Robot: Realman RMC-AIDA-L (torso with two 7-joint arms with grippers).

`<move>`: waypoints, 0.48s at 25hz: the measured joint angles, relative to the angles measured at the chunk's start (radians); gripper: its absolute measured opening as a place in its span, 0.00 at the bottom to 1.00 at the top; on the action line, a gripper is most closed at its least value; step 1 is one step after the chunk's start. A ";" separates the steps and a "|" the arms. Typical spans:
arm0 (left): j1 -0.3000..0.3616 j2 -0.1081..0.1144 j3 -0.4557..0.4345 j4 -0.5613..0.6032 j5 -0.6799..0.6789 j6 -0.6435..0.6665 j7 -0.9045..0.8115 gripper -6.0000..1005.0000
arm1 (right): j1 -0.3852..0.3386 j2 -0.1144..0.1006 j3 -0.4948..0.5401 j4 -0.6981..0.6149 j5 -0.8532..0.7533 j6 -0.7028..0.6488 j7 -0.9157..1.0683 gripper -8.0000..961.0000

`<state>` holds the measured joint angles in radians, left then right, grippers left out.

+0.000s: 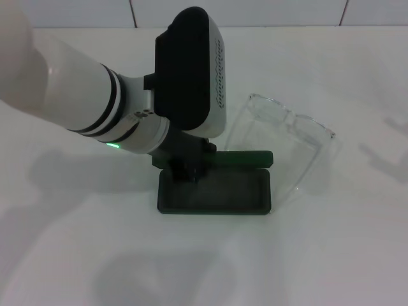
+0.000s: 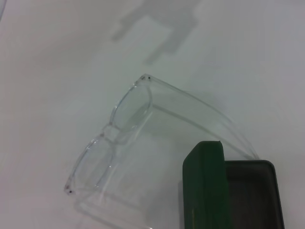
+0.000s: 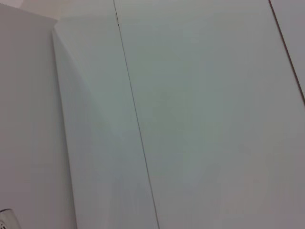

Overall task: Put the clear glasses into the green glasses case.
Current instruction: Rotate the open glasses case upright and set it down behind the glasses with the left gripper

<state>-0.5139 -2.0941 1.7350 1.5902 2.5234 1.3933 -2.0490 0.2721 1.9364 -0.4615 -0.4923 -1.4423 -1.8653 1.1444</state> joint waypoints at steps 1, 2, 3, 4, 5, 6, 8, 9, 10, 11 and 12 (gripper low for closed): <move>0.000 0.000 0.002 -0.002 0.000 0.000 0.000 0.21 | 0.002 0.000 0.000 0.000 0.000 0.000 0.000 0.89; 0.000 0.000 0.006 -0.006 0.001 -0.002 0.000 0.21 | 0.003 0.000 0.000 0.000 0.000 0.000 0.000 0.89; 0.000 0.000 0.010 -0.009 0.003 -0.005 0.000 0.21 | 0.005 0.000 0.000 0.000 0.000 0.000 0.000 0.89; 0.001 0.000 0.012 -0.013 0.007 -0.006 0.000 0.21 | 0.007 0.000 0.000 0.000 -0.001 0.000 0.000 0.89; 0.001 0.000 0.014 -0.016 0.011 -0.008 0.000 0.21 | 0.008 0.000 0.000 0.000 -0.001 0.000 0.000 0.89; 0.002 0.000 0.017 -0.019 0.017 -0.009 0.000 0.21 | 0.009 0.000 0.000 0.000 -0.001 0.000 0.000 0.89; 0.002 -0.001 0.026 -0.024 0.023 -0.018 0.000 0.21 | 0.009 -0.001 0.000 0.000 -0.001 0.000 0.000 0.89; 0.002 -0.001 0.029 -0.026 0.023 -0.024 -0.001 0.21 | 0.010 -0.001 0.000 0.000 -0.001 0.000 0.000 0.89; 0.003 -0.001 0.034 -0.026 0.024 -0.033 0.000 0.21 | 0.010 -0.001 0.000 0.000 -0.001 0.001 0.000 0.89; 0.003 -0.001 0.037 -0.027 0.024 -0.039 0.000 0.21 | 0.010 -0.001 0.000 0.000 -0.001 0.001 0.000 0.89; 0.004 -0.001 0.040 -0.027 0.025 -0.048 0.000 0.21 | 0.010 -0.001 0.000 0.000 -0.001 0.002 0.000 0.88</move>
<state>-0.5102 -2.0953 1.7747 1.5636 2.5480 1.3452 -2.0494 0.2823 1.9358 -0.4617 -0.4923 -1.4432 -1.8632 1.1448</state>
